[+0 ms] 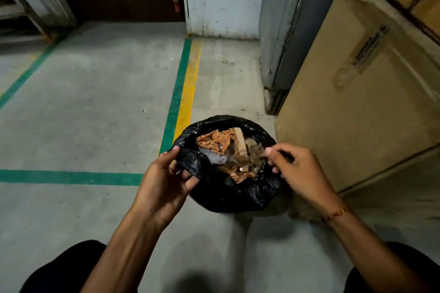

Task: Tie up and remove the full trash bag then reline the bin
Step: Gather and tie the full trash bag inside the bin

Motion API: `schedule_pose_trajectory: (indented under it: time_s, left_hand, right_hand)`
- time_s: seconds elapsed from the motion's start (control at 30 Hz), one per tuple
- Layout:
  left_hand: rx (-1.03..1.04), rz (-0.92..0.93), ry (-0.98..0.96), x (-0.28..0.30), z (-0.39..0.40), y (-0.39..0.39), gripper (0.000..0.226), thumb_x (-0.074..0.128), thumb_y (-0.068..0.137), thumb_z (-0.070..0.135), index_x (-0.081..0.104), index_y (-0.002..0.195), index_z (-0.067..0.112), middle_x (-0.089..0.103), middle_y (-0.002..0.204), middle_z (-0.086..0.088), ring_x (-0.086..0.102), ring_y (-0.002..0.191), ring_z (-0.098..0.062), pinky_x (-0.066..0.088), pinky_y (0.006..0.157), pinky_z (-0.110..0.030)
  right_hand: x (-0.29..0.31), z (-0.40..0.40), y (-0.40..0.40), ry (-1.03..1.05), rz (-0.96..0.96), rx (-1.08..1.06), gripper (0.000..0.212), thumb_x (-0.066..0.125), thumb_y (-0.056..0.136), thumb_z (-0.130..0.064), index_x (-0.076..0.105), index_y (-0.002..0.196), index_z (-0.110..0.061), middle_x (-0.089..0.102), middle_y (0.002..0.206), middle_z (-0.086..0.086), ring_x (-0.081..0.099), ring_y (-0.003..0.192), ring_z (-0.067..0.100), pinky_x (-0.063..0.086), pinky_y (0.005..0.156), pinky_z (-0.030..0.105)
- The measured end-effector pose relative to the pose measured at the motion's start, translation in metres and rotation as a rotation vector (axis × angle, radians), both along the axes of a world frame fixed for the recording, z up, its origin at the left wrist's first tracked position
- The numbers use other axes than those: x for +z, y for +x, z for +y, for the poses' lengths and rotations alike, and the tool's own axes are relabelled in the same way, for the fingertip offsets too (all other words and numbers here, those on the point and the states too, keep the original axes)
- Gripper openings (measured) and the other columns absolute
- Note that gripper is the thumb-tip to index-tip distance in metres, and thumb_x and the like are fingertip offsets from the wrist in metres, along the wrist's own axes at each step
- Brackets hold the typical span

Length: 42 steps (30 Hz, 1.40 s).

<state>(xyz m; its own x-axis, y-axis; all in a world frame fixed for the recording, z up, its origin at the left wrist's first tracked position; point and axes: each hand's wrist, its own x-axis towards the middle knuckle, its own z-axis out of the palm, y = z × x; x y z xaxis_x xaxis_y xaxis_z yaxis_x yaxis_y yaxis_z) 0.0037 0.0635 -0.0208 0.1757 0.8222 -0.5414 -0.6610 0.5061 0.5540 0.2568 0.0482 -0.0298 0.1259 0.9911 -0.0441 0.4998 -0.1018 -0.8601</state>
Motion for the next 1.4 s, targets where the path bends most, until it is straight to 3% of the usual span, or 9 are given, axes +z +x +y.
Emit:
schedule_pose_trajectory:
  time_s: [0.2, 0.3, 0.4, 0.57, 0.63, 0.77, 0.97, 1.2, 1.4]
  left_hand:
    - [0.023, -0.066, 0.014, 0.002, 0.005, 0.000, 0.028, 0.050, 0.096, 0.019, 0.054, 0.123, 0.012, 0.069, 0.090, -0.004, 0.068, 0.080, -0.017, 0.061, 0.058, -0.029]
    - [-0.027, -0.025, 0.001, 0.003, 0.002, 0.001, 0.033, 0.051, 0.095, 0.020, 0.055, 0.127, 0.011, 0.069, 0.095, -0.007, 0.067, 0.082, -0.018, 0.061, 0.062, -0.030]
    - [-0.142, 0.086, -0.020, 0.005, -0.003, 0.003, 0.033, 0.051, 0.094, 0.023, 0.063, 0.119, 0.006, 0.071, 0.108, -0.013, 0.067, 0.092, -0.025, 0.055, 0.079, -0.036]
    - [-0.153, 0.442, -0.016, -0.006, -0.010, -0.003, 0.027, 0.060, 0.088, 0.022, 0.058, 0.111, 0.008, 0.066, 0.120, -0.022, 0.065, 0.109, -0.037, 0.050, 0.091, -0.047]
    - [-0.124, 0.498, -0.024, -0.009, -0.010, -0.009, 0.016, 0.062, 0.089, 0.020, 0.057, 0.103, 0.013, 0.066, 0.114, -0.023, 0.066, 0.101, -0.035, 0.051, 0.081, -0.042]
    - [-0.140, 0.548, -0.042, -0.016, -0.012, -0.020, 0.025, 0.060, 0.090, 0.022, 0.060, 0.106, 0.002, 0.066, 0.115, -0.022, 0.064, 0.101, -0.033, 0.047, 0.076, -0.037]
    - [-0.127, 0.505, -0.105, -0.020, -0.017, -0.019, 0.034, 0.055, 0.091, 0.023, 0.060, 0.121, 0.009, 0.069, 0.116, -0.012, 0.064, 0.107, -0.031, 0.050, 0.089, -0.043]
    - [-0.086, 0.417, -0.142, -0.020, -0.022, -0.016, 0.026, 0.051, 0.091, 0.019, 0.067, 0.111, 0.014, 0.075, 0.103, -0.009, 0.069, 0.094, -0.025, 0.053, 0.077, -0.037]
    - [0.025, 0.469, -0.098, -0.025, -0.011, -0.022, 0.015, 0.052, 0.091, 0.015, 0.058, 0.103, 0.017, 0.063, 0.088, -0.005, 0.059, 0.072, -0.017, 0.047, 0.068, -0.032]
  right_hand:
    - [-0.030, -0.067, -0.034, -0.381, 0.693, -0.578, 0.024, 0.059, 0.092, -0.033, 0.056, 0.078, -0.014, 0.053, 0.064, 0.005, 0.052, 0.052, 0.016, 0.038, 0.048, 0.026]
    - [-0.049, -0.090, -0.062, -0.723, 1.093, -0.708, 0.039, 0.063, 0.084, -0.049, 0.055, 0.096, -0.013, 0.065, 0.087, 0.013, 0.060, 0.072, 0.028, 0.044, 0.060, 0.032]
    - [-0.064, -0.094, -0.083, -0.755, 1.257, -0.715, 0.051, 0.063, 0.081, -0.055, 0.059, 0.109, -0.012, 0.066, 0.110, 0.015, 0.062, 0.092, 0.030, 0.047, 0.065, 0.035]
    - [-0.073, -0.083, -0.074, -0.519, 1.375, -0.809, 0.038, 0.058, 0.087, -0.050, 0.062, 0.105, -0.017, 0.064, 0.108, 0.010, 0.059, 0.094, 0.025, 0.046, 0.073, 0.036]
    - [-0.078, -0.081, -0.065, -0.507, 1.365, -0.788, 0.027, 0.056, 0.092, -0.037, 0.063, 0.104, -0.014, 0.063, 0.107, 0.009, 0.058, 0.090, 0.022, 0.045, 0.071, 0.034]
    - [-0.082, -0.077, -0.062, -0.471, 1.364, -0.771, 0.024, 0.052, 0.095, -0.015, 0.055, 0.118, -0.011, 0.061, 0.111, 0.011, 0.057, 0.086, 0.022, 0.046, 0.068, 0.034]
    - [-0.089, -0.083, -0.073, -0.587, 1.482, -0.669, 0.032, 0.052, 0.095, -0.037, 0.057, 0.119, -0.016, 0.058, 0.122, 0.016, 0.055, 0.113, 0.037, 0.051, 0.086, 0.051]
    - [-0.083, -0.087, -0.079, -0.537, 1.508, -0.722, 0.021, 0.057, 0.091, -0.014, 0.061, 0.109, -0.004, 0.065, 0.097, 0.013, 0.058, 0.089, 0.023, 0.046, 0.072, 0.033]
    - [-0.080, -0.084, -0.055, -0.448, 1.437, -0.842, 0.015, 0.055, 0.094, -0.022, 0.058, 0.101, -0.009, 0.061, 0.104, 0.013, 0.058, 0.094, 0.025, 0.047, 0.075, 0.035]
